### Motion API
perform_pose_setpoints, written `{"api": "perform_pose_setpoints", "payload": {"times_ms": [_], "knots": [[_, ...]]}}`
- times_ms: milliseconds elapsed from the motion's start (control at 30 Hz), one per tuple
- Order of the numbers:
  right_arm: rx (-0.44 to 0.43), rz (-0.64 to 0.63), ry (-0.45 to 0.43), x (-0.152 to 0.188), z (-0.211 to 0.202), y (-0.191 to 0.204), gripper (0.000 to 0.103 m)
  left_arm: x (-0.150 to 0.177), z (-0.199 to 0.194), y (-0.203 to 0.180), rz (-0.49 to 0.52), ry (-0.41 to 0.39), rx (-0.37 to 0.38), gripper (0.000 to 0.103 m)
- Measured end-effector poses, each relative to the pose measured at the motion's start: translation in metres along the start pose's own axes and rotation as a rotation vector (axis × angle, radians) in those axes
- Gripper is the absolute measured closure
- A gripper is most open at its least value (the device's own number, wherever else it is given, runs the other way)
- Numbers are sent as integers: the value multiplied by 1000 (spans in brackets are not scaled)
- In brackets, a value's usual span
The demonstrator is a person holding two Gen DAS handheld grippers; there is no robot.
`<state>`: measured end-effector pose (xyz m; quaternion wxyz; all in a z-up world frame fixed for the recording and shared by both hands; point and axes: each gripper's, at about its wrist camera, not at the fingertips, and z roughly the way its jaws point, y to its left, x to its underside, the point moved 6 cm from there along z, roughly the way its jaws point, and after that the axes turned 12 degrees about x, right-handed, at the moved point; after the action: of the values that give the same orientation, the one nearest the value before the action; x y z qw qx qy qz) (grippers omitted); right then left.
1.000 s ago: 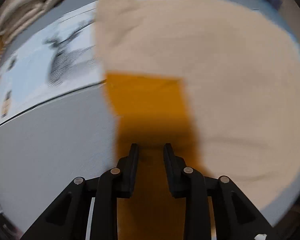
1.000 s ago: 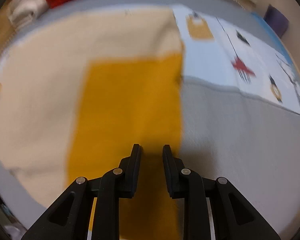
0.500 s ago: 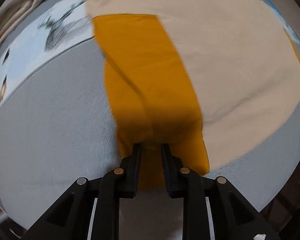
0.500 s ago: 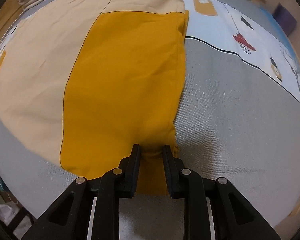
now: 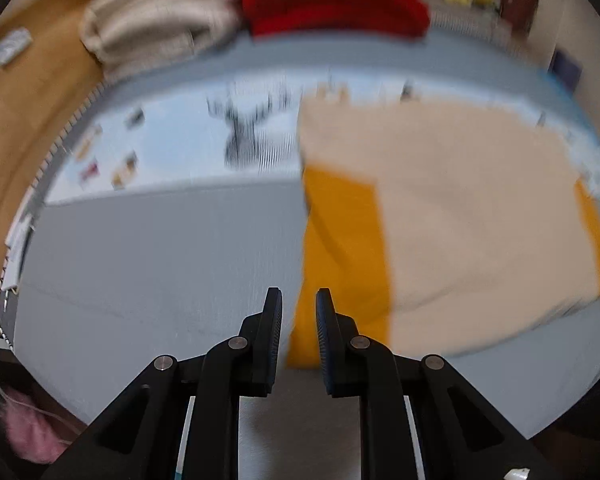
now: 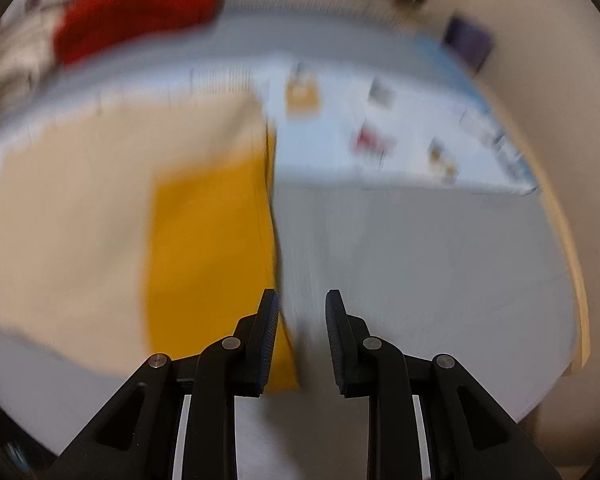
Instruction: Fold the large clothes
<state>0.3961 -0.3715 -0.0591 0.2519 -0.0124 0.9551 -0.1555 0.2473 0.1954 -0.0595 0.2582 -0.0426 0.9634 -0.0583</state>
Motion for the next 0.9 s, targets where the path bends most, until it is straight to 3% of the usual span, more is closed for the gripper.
{"api": "perform_pose_setpoints", "payload": {"times_ms": [100,133,267,333,433,567,767,900], "knots": [[-64,71,-176,-14,-70,6,78,-4,-22,-23,-22,-98,49,87],[-81,76,-213,-27,-77,15,78,2,-28,-30,-39,-123,75,87],[-143,75,-345,-5,-124,55,75,9,-14,-55,-62,-166,110,87],[-180,37,-281,12,-117,91,75,31,-7,-65,-87,-106,98,87],[-197,-52,-264,20,-110,137,75,33,5,-73,-89,-101,97,87],[-229,-232,-172,28,-72,201,75,39,17,-82,-82,-72,93,87],[-218,-364,-26,43,-21,260,75,40,30,-80,-134,-52,108,87],[-141,-454,97,65,13,276,75,41,32,-75,-153,-46,116,87]]}}
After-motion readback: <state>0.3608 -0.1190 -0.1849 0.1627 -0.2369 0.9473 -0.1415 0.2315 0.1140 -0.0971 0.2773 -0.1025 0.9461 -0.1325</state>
